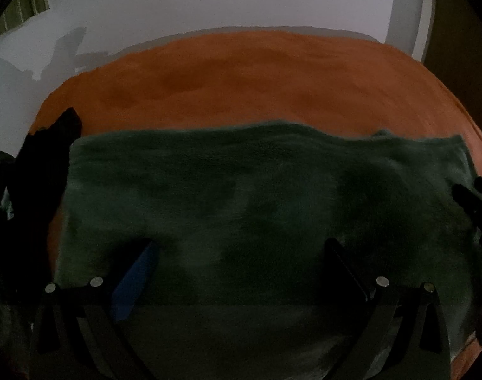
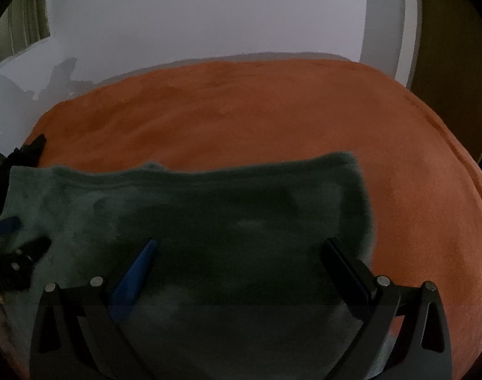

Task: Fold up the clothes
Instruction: 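Lift the folded green jacket off the bed with both grippers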

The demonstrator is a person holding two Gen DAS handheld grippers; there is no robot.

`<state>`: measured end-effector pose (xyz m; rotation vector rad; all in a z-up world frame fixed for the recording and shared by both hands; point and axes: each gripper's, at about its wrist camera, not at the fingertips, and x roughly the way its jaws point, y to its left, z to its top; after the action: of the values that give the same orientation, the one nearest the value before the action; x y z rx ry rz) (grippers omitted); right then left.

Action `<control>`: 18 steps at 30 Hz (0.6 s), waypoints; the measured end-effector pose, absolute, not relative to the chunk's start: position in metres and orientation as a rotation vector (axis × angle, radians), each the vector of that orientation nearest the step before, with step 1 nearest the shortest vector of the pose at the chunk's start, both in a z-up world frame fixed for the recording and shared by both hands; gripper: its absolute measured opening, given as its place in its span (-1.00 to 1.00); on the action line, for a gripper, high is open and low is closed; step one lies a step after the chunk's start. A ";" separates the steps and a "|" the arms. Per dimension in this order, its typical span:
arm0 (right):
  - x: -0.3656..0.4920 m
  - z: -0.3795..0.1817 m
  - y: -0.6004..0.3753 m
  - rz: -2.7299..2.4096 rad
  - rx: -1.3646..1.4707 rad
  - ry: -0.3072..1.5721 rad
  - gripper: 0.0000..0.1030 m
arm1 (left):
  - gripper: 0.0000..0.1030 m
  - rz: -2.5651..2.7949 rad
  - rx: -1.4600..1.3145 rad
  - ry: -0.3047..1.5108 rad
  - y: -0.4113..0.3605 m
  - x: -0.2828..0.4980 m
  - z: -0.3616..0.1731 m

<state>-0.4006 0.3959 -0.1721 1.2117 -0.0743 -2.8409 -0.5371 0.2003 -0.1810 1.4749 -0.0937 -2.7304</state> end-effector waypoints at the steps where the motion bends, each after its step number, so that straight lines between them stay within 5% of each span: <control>1: -0.398 -0.171 0.400 -2.855 1.192 -0.061 0.99 | 0.99 -2.722 1.483 -0.107 0.198 -0.537 -0.180; 5: -0.399 -0.180 0.431 -2.869 1.278 -0.048 0.99 | 0.99 -2.711 1.495 -0.141 0.192 -0.539 -0.170; 14: -0.395 -0.169 0.498 -2.888 1.348 -0.421 0.99 | 0.99 -2.774 1.328 -0.192 0.183 -0.515 -0.133; 18: -0.399 -0.156 0.461 -2.756 1.299 -0.331 0.99 | 0.99 -2.732 1.356 -0.146 0.172 -0.524 -0.134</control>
<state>-0.3993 0.4610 -0.1556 1.2995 -0.3310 -2.7563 -0.5239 0.1723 -0.1338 1.3557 -0.1462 -2.7323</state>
